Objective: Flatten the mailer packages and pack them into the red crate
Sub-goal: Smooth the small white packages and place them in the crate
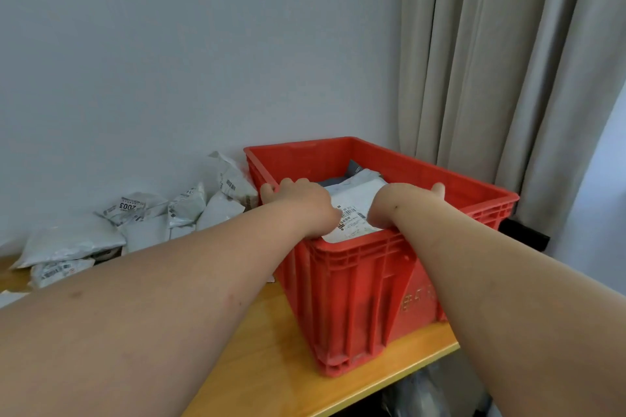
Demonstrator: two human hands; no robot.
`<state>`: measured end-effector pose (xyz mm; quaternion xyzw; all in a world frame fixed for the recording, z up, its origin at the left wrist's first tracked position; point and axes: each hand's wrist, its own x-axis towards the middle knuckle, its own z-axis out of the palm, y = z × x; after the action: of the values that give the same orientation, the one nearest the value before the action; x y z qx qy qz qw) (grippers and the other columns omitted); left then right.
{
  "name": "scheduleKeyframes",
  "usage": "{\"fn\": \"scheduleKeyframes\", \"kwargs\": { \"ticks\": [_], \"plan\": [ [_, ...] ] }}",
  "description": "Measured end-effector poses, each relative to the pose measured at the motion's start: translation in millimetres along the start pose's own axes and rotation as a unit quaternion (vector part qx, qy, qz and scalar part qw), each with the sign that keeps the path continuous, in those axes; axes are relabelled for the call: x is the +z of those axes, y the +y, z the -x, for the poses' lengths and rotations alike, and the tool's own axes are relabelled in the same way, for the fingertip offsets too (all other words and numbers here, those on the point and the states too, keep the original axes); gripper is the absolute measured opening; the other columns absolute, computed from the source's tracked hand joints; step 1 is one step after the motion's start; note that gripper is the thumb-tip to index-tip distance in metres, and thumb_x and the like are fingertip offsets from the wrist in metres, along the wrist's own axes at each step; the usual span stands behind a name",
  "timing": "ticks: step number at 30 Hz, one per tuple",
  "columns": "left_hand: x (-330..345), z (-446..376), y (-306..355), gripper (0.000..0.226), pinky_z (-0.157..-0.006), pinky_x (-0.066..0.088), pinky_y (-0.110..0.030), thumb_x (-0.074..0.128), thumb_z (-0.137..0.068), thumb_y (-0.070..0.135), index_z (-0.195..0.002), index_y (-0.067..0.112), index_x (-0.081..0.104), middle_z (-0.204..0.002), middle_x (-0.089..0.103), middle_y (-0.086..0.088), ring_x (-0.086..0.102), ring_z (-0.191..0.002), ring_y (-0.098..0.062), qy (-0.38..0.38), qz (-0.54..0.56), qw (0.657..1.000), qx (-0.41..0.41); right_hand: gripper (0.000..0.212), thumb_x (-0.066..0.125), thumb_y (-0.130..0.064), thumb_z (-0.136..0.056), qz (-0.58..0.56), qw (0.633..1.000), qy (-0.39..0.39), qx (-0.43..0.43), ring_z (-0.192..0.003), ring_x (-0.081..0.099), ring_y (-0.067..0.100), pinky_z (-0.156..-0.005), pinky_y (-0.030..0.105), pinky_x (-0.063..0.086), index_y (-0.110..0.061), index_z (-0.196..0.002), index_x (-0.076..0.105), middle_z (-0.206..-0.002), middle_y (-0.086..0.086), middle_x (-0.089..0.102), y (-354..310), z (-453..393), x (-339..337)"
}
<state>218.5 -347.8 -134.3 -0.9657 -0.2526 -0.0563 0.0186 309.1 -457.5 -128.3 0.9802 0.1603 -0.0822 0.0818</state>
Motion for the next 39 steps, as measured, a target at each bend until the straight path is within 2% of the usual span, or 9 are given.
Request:
{"fn": "scheduleKeyframes", "kwargs": {
  "ticks": [2, 5, 11, 14, 17, 20, 24, 33, 39],
  "plan": [
    [1.8, 3.5, -16.6, 0.036, -0.102, 0.028, -0.050, 0.039, -0.094, 0.047, -0.119, 0.039, 0.064, -0.126, 0.054, 0.000, 0.043, -0.122, -0.028, 0.081, 0.059, 0.995, -0.004, 0.053, 0.035, -0.032, -0.091, -0.061, 0.997, 0.045, -0.035, -0.135, 0.044, 0.028, -0.116, 0.056, 0.003, -0.024, -0.142, 0.045, -0.138, 0.002, 0.055, -11.9, 5.7, 1.6],
    [9.7, 9.6, -53.9, 0.032, -0.104, 0.029, -0.048, 0.042, -0.093, 0.040, -0.115, 0.042, 0.065, -0.127, 0.055, 0.002, 0.046, -0.122, -0.027, 0.143, 0.104, 0.983, -0.043, 0.021, 0.046, -0.020, -0.085, -0.151, 0.955, 0.232, -0.108, -0.113, 0.058, 0.029, -0.117, 0.051, 0.012, -0.020, -0.100, 0.061, -0.099, 0.002, 0.065, -40.4, 22.3, -2.3],
    [39.7, 39.6, -149.0, 0.039, -0.101, 0.030, -0.043, 0.043, -0.094, 0.048, -0.131, 0.041, 0.054, -0.144, 0.045, 0.003, 0.040, -0.133, -0.026, 0.054, 0.086, 0.984, -0.146, 0.026, 0.043, -0.026, -0.091, -0.183, 0.882, 0.342, -0.267, -0.110, 0.057, 0.029, -0.116, 0.046, 0.021, -0.019, -0.104, 0.064, -0.110, 0.004, 0.065, -124.5, 58.3, -6.8],
    [59.4, 59.3, -195.5, 0.045, -0.106, 0.028, -0.044, 0.041, -0.096, 0.051, -0.139, 0.041, 0.045, -0.148, 0.040, 0.002, 0.035, -0.136, -0.026, -0.008, 0.054, 0.981, -0.186, 0.020, 0.045, -0.024, -0.091, -0.158, 0.873, 0.323, -0.331, -0.102, 0.058, 0.026, -0.102, 0.041, 0.033, -0.020, -0.099, 0.063, -0.102, 0.001, 0.064, -161.8, 65.9, 10.8],
    [80.5, 76.1, -238.8, 0.049, -0.105, 0.032, -0.042, 0.042, -0.095, 0.055, -0.142, 0.041, 0.041, -0.148, 0.039, 0.002, 0.036, -0.136, -0.025, -0.051, 0.029, 0.974, -0.218, 0.028, 0.044, -0.025, -0.093, -0.125, 0.896, 0.234, -0.356, -0.104, 0.058, 0.025, -0.089, 0.038, 0.035, -0.022, -0.113, 0.064, -0.112, -0.001, 0.064, -200.1, 61.6, 38.9],
    [99.5, 83.2, -278.4, 0.049, -0.103, 0.033, -0.040, 0.043, -0.094, 0.052, -0.142, 0.041, 0.041, -0.146, 0.040, 0.004, 0.038, -0.134, -0.022, -0.061, 0.030, 0.967, -0.244, 0.033, 0.043, -0.024, -0.093, -0.084, 0.915, 0.163, -0.361, -0.109, 0.056, 0.027, -0.089, 0.039, 0.039, -0.022, -0.119, 0.062, -0.123, 0.004, 0.061, -239.0, 52.8, 66.7],
    [119.5, 81.1, -321.2, 0.050, -0.107, 0.028, -0.042, 0.043, -0.095, 0.046, -0.144, 0.038, 0.039, -0.149, 0.036, 0.004, 0.036, -0.135, -0.021, -0.055, 0.041, 0.963, -0.262, 0.026, 0.044, -0.018, -0.090, -0.078, 0.917, 0.100, -0.378, -0.103, 0.058, 0.028, -0.080, 0.036, 0.039, -0.019, -0.108, 0.063, -0.115, 0.005, 0.064, -286.3, 43.9, 88.7],
    [139.5, 56.4, -398.6, 0.047, -0.108, 0.026, -0.042, 0.042, -0.097, 0.042, -0.143, 0.033, 0.041, -0.152, 0.031, 0.005, 0.029, -0.139, -0.020, 0.036, 0.016, 0.955, -0.293, 0.035, 0.043, -0.022, -0.096, -0.063, 0.889, 0.100, -0.442, -0.110, 0.055, 0.027, -0.089, 0.038, 0.040, -0.020, -0.126, 0.059, -0.123, 0.004, 0.057, -390.5, 31.3, 107.9],
    [143.8, 28.5, -438.9, 0.051, -0.110, 0.022, -0.044, 0.044, -0.095, 0.040, -0.146, 0.033, 0.039, -0.163, -0.002, 0.003, 0.010, -0.146, -0.024, -0.045, -0.026, 0.942, -0.333, 0.033, 0.046, -0.025, -0.096, -0.084, 0.870, 0.136, -0.467, -0.111, 0.049, 0.028, -0.094, 0.038, 0.038, -0.019, -0.125, 0.060, -0.123, 0.006, 0.055, -437.5, 22.5, 110.6]
  ]
}}
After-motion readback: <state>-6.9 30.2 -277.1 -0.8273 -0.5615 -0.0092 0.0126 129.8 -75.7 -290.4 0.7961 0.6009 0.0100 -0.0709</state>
